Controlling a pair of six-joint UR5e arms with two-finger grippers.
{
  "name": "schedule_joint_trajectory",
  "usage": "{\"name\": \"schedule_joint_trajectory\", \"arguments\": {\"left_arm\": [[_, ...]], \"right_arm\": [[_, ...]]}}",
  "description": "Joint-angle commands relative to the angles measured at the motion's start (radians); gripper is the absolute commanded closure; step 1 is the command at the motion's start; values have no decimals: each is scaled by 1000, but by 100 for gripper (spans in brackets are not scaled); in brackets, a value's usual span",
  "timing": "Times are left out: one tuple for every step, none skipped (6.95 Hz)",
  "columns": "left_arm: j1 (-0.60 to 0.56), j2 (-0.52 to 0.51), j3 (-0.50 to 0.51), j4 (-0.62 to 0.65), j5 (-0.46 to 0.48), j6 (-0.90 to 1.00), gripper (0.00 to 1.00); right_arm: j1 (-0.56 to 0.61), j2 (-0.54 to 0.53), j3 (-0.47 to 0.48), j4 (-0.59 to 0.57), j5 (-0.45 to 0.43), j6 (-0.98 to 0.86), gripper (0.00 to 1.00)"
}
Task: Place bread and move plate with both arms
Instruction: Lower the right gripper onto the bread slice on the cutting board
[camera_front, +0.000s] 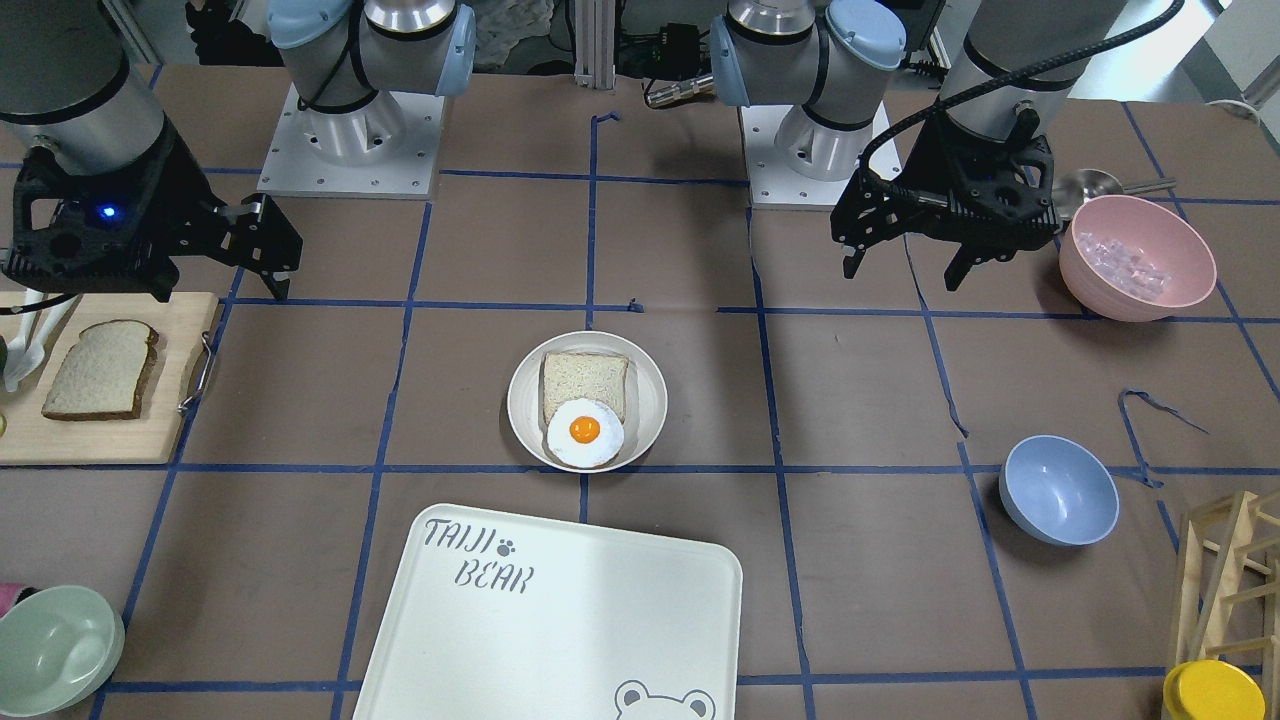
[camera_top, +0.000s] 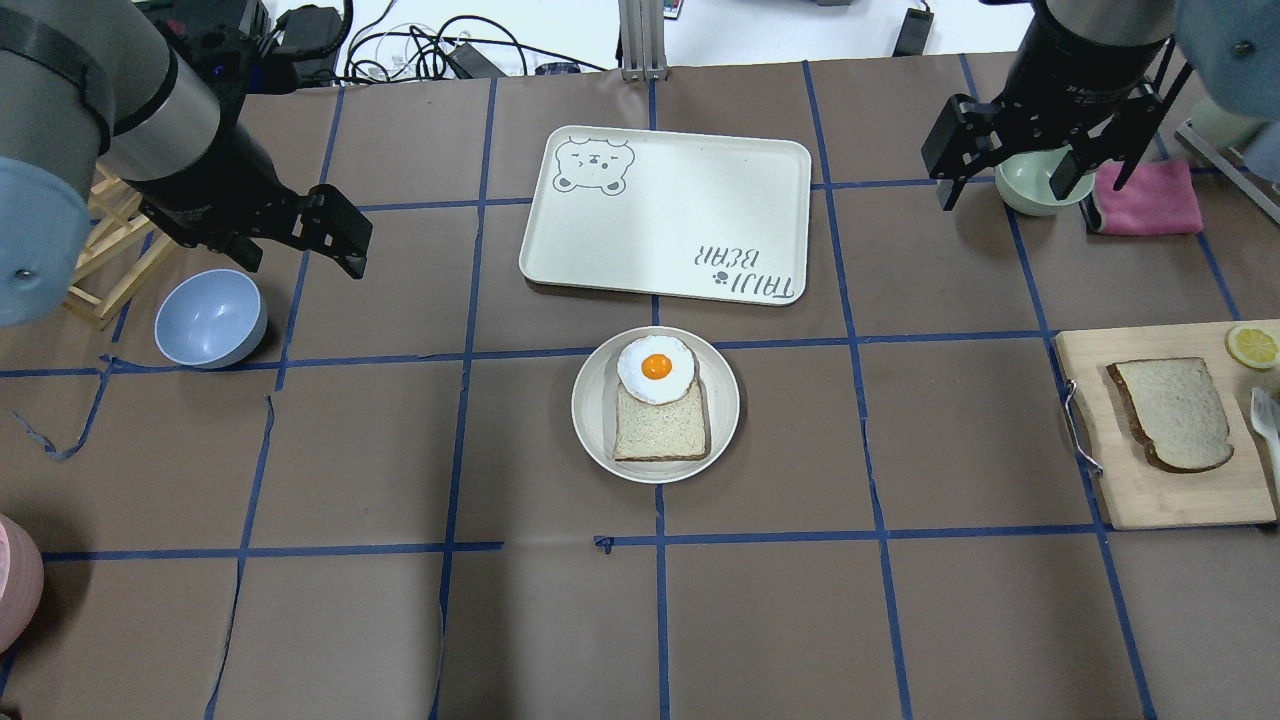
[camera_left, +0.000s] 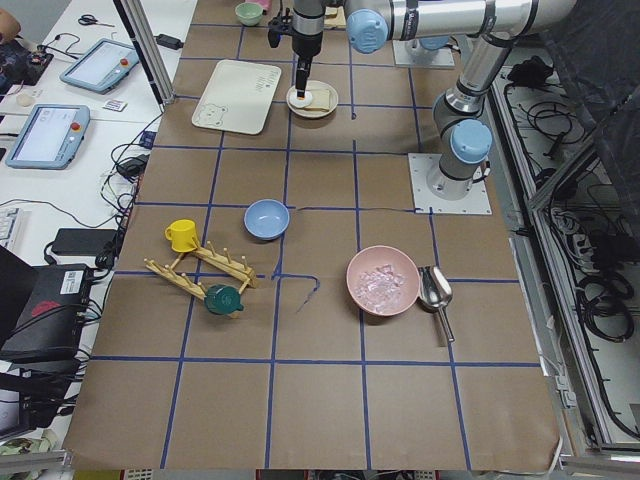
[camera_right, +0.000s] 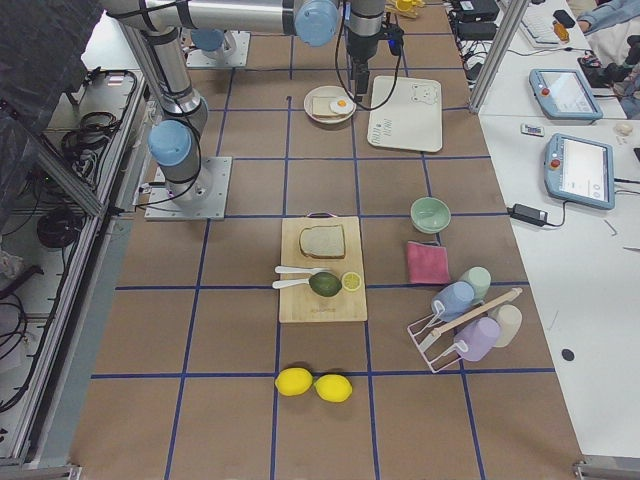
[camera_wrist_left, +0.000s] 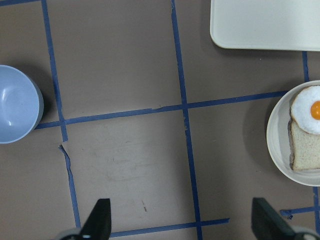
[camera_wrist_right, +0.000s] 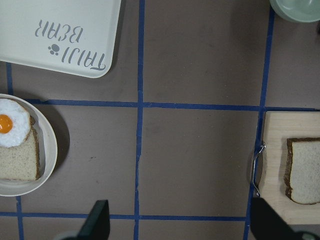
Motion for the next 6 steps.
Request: {"name": "schedule_joint_trajectory", "arguments": {"left_arm": [[-1,-1,0,0,-1,0,0],[-1,-1,2,0,2,0,0],[-1,-1,3,0,1,0,0],[-1,-1,-1,0,-1,-2,0],[-1,-1,0,0,2,0,0],[-1,-1,0,0,1,1,0]], "right_arm": [[-41,-1,6,1,-45,-7,0],[-89,2,16,3,-45,-13,0],[-117,2,51,-5,-49,-33,0],[-167,9,99,-19,-46,-49,0],[-247,8,169,-67,-46,-62,0],[-278,11,247,-165,-81,-114,0]]}}
